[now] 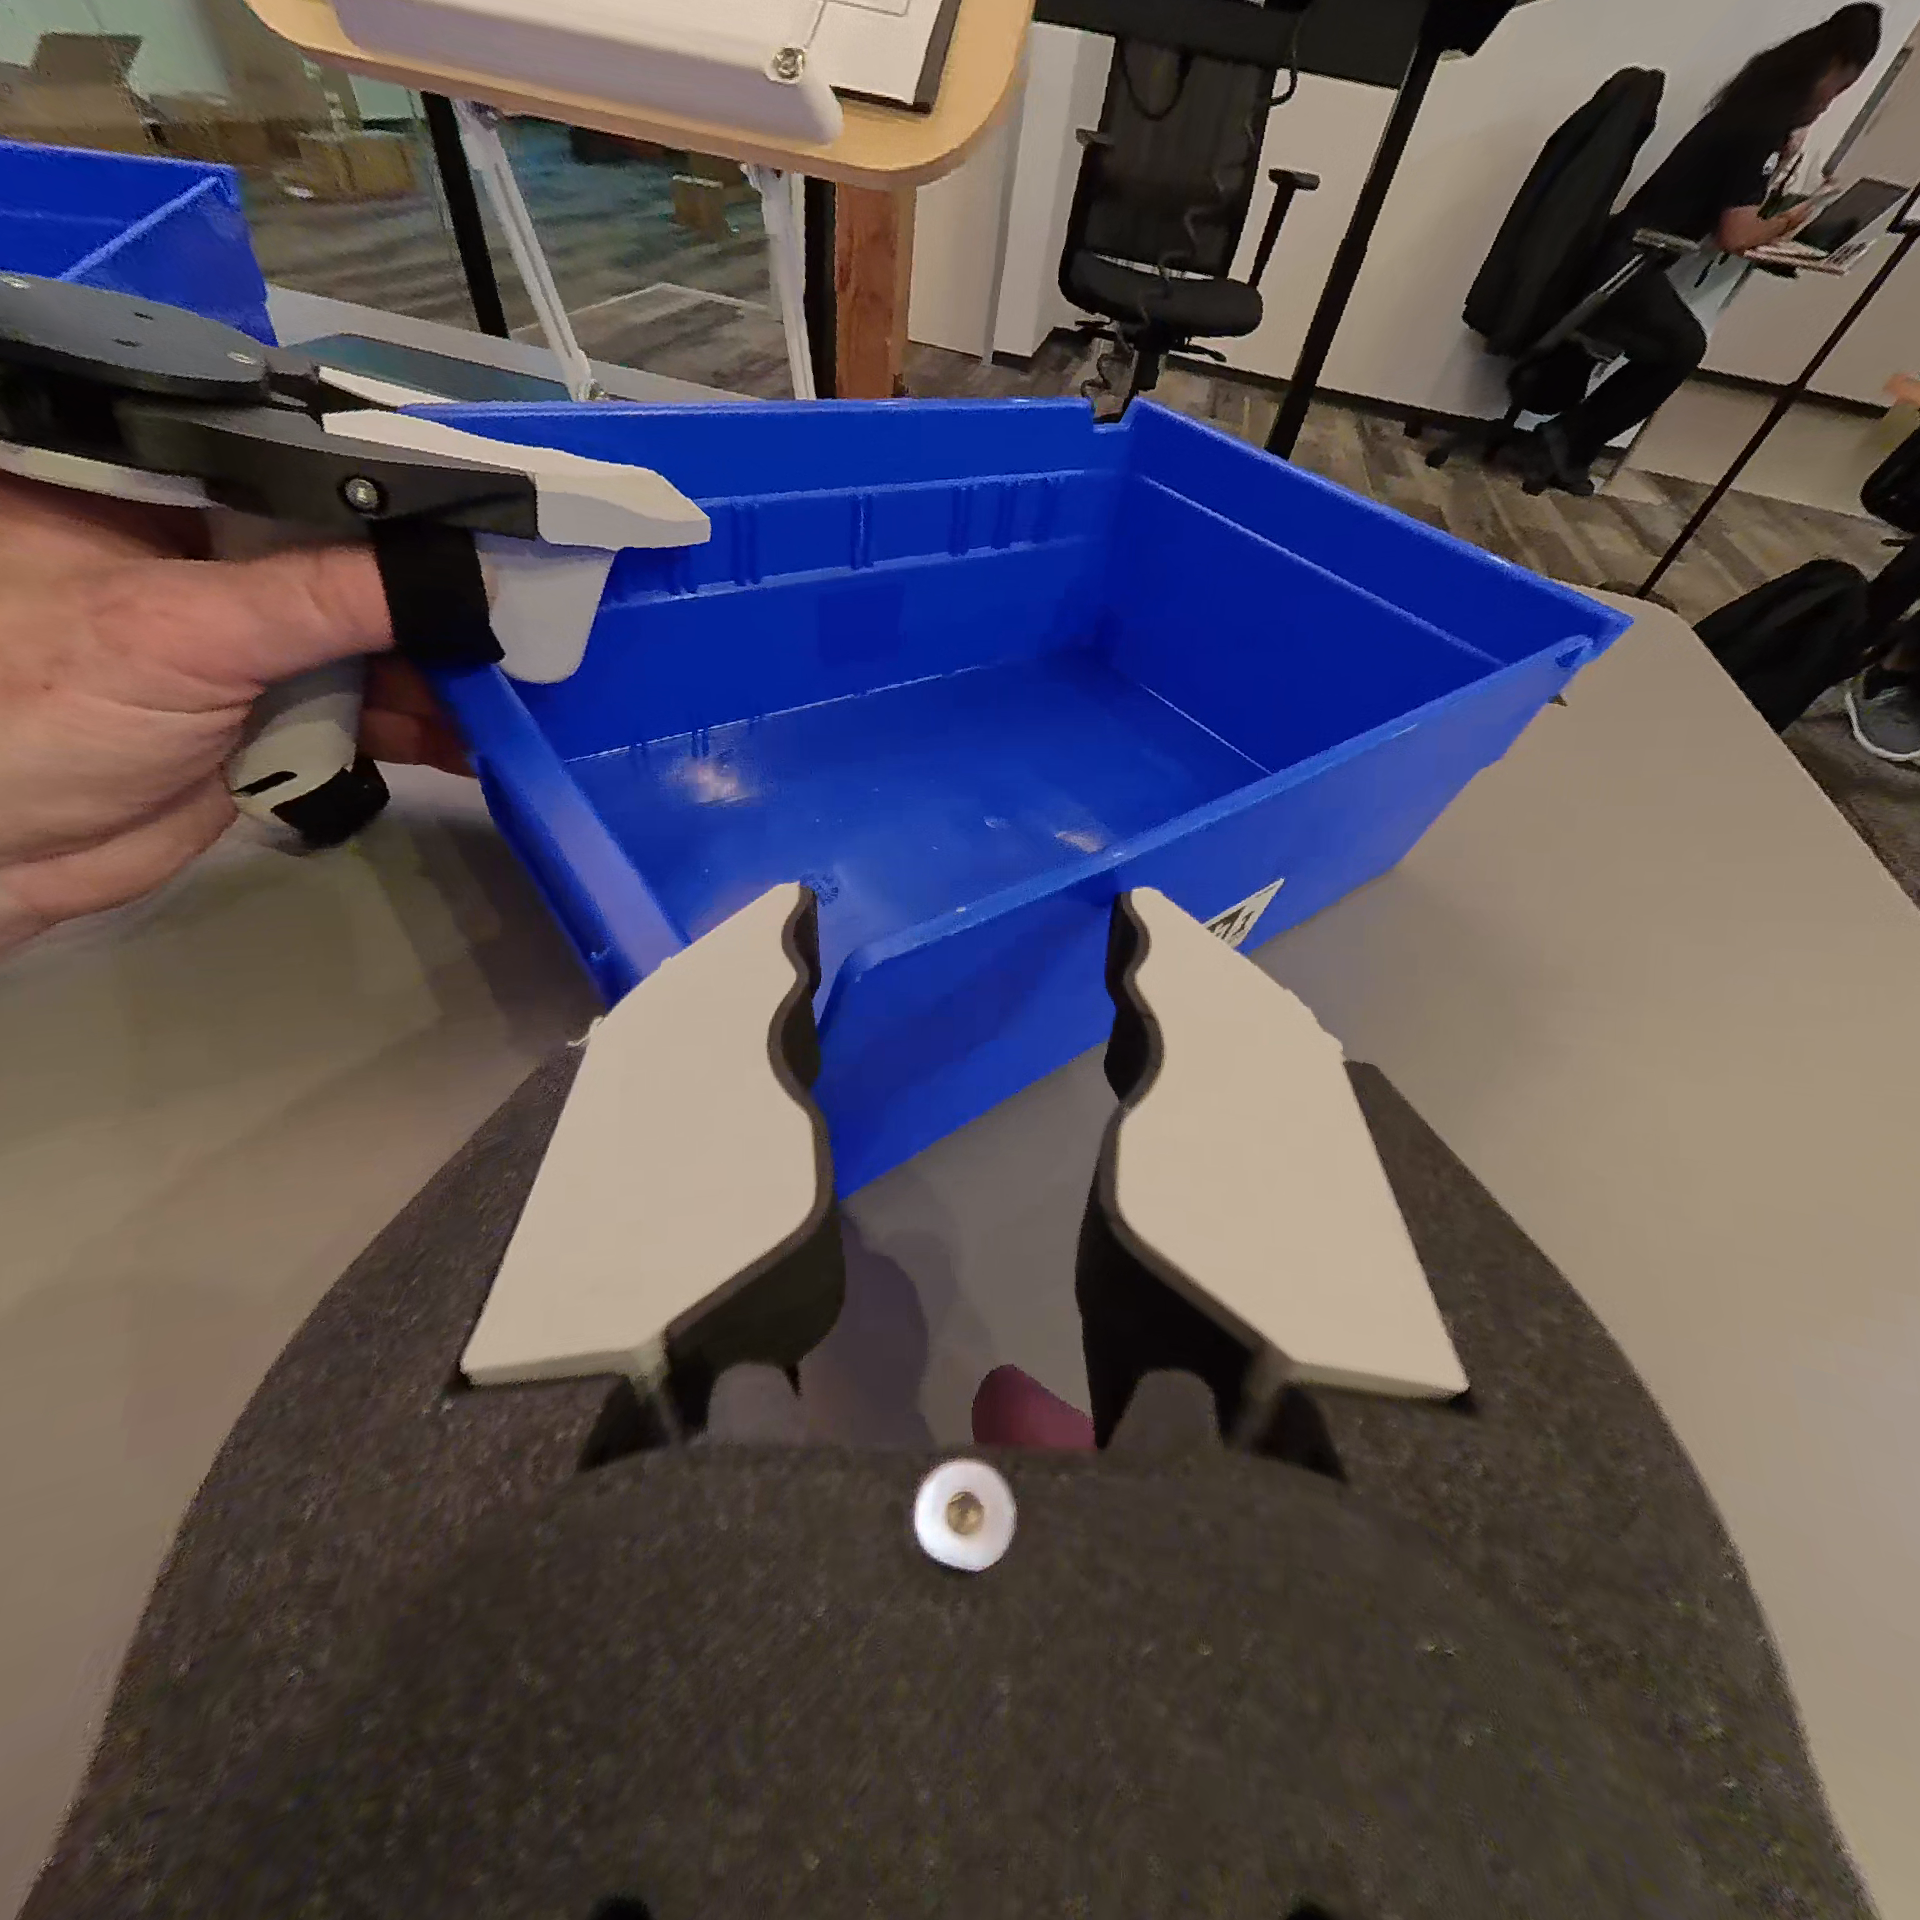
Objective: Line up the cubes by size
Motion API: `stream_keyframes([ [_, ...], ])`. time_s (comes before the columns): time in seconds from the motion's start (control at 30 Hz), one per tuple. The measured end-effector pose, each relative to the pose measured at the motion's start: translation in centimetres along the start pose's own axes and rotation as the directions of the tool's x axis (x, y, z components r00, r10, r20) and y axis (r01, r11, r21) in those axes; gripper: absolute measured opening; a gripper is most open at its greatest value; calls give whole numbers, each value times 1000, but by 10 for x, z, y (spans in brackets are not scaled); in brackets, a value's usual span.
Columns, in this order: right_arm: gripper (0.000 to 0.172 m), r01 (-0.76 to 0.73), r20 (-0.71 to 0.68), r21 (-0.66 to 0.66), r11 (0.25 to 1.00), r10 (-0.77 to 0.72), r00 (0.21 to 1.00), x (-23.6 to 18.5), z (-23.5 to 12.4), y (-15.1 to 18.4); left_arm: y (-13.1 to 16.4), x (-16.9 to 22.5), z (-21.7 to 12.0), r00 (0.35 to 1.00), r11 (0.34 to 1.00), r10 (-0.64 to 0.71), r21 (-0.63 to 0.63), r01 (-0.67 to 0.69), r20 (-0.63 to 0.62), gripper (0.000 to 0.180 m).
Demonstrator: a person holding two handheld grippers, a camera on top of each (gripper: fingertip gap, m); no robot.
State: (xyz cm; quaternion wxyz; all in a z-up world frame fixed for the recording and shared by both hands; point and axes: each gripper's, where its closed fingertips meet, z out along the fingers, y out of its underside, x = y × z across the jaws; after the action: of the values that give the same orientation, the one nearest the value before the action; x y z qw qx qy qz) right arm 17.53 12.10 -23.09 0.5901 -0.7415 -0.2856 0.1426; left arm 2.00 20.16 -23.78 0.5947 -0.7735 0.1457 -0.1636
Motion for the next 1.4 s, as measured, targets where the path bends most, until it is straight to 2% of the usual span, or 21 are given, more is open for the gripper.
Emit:
stream_keyframes([
  [0.2, 49, 33, -12, -18, 999, -33, 999, 10, 6, 5, -1, 2, 5, 1000, 1000, -20, 17, 20, -3, 20],
  [0.37, 44, 27, -43, -45, 999, -29, 999, 21, 12, 12, 1, 13, 7, 985, 992, -125, -3, 125, -122, 38],
  [0.5, 42, 27, -69, -70, 997, -32, 997, 36, 16, 16, 1, 24, 8, 977, 991, -130, -9, 130, -170, 46],
  [0.67, 41, 17, -67, -101, 995, -24, 997, 50, 24, 25, 3, 33, 11, 981, 996, -84, -22, 82, -173, 52],
  [0.87, 41, -8, -97, -131, 991, -4, 995, 80, 35, 28, 0, 51, 18, 973, 995, -104, -12, 103, -204, 60],
  [1.1, 39, -11, -111, -218, 976, -14, 994, 126, 52, 32, -8, 69, 44, 957, 985, -165, 4, 171, -239, 66],
  [1.4, 27, -100, -139, -172, 980, 77, 987, 176, 83, 30, -20, 75, 82, 946, 971, -224, 32, 238, -232, 73],
])
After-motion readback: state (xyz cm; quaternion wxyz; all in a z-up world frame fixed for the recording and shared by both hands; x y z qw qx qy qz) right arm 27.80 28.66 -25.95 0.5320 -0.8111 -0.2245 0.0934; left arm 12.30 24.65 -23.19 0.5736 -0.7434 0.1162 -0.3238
